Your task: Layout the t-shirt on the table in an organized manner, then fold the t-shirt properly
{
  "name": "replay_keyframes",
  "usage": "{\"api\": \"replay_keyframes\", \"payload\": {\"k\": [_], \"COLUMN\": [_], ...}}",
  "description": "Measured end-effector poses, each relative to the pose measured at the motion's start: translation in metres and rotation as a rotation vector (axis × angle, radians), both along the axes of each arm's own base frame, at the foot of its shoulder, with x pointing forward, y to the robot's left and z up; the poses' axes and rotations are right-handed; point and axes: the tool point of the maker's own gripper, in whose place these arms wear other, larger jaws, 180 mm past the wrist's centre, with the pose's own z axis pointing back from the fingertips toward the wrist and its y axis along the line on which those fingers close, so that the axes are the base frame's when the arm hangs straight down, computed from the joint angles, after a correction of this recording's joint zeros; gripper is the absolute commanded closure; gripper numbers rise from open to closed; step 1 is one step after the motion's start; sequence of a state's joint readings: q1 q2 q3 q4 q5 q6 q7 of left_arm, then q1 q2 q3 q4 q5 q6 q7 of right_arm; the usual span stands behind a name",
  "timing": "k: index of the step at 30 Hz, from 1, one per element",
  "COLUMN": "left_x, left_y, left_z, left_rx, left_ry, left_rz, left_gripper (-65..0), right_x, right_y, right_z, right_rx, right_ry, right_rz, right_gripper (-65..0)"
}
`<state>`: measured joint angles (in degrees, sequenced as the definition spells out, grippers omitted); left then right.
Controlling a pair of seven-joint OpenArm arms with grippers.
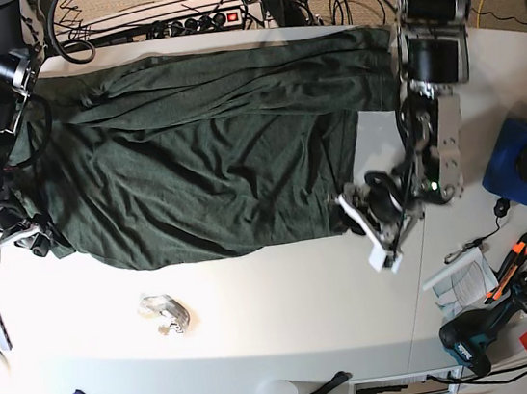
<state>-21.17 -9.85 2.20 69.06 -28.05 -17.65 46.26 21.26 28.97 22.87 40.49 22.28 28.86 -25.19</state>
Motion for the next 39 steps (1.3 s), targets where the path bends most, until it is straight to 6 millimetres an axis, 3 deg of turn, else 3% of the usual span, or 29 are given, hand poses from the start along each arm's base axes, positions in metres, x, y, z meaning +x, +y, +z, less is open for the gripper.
{"api": "replay_keyframes", "payload": {"k": [3,9,12,15,18,25,28,34,39], "left_x": [0.002,-0.006,-0.007,-0.008,-0.01,-0.005,-0.009,-0.021,-0.017], "left_y": [0.001,0.0,0.0,-0.004,-0.013,-0.015,-0.026,-0.047,-0.027], "left_z": [-0.004,-0.013,-0.014,-0.012,-0.006,0.001,0.009,0.039,0.056], "left_rx": [-0.003,-0.018,-0.022,-0.036,-0.082,-0.11,-0.138,-0.303,-0.431], "left_ry": [0.039,0.076,0.077,0.07,0.058,0.011,-0.032,-0.115,-0.094], "left_rz": [-0.001,-0.002,0.0,-0.023,-0.055,-0.053,-0.134,-0.288,-0.215], "left_gripper": [-26.7,-26.7,-25.8,-17.6,-1.5,0.0,0.0,0.0,0.0], "right_x": [0.002,0.01,0.013,0.015,0.016,0.016,0.017,0.017,0.012], "right_y": [-0.002,0.014,0.022,0.03,0.033,0.031,0.031,0.027,-0.002], "right_z": [-0.004,-0.007,-0.01,-0.012,-0.013,-0.012,-0.011,-0.008,0.007], "right_rx": [-0.059,-0.061,-0.046,-0.03,-0.027,-0.076,-0.082,-0.076,-0.071], "right_ry": [0.016,0.002,-0.007,-0.015,-0.015,-0.015,-0.024,-0.052,-0.081], "right_rz": [-0.01,0.011,0.016,0.027,0.033,0.05,0.048,0.024,-0.046], "right_gripper": [-31.3,-30.1,-16.8,-5.0,0.0,0.0,0.0,0.0,0.0]}}
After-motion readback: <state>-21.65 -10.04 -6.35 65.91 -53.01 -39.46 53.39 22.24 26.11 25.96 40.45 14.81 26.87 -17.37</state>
